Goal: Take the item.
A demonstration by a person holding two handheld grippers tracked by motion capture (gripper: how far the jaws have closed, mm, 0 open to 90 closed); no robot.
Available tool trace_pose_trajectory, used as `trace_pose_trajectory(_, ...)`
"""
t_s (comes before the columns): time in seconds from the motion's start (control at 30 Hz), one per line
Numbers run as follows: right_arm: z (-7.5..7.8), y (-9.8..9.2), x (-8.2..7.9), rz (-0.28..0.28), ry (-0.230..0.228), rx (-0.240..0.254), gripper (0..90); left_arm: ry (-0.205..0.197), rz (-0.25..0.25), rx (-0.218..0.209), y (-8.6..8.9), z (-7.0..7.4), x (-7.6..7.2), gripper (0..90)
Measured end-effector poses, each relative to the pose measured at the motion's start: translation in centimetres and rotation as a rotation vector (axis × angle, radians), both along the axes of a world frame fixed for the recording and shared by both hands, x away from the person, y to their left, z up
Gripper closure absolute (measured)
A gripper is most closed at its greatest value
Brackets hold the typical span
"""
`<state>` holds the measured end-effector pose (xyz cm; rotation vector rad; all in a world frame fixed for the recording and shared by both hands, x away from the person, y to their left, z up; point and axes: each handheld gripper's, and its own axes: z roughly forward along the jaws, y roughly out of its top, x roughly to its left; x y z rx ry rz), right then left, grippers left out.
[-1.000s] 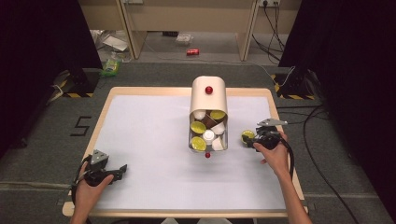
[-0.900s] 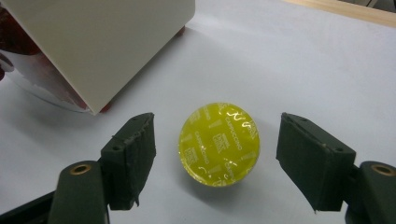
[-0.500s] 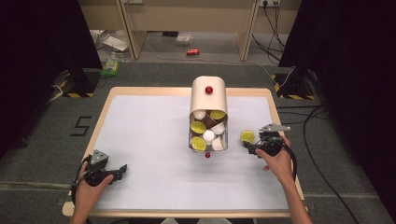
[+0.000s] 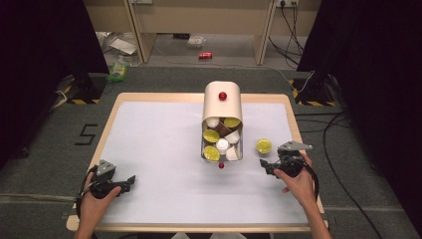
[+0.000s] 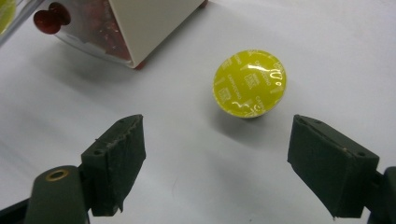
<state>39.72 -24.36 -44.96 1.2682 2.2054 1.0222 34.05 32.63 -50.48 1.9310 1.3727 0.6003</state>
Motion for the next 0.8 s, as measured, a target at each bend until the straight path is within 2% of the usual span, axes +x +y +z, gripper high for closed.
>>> trace_pose_trajectory(0.8, -2.1, 0.0, -3.4, 0.021, 0.015, -0.008, 19.9, 0.000, 0.000, 0.002, 0.0, 0.0, 0.0, 13.4)
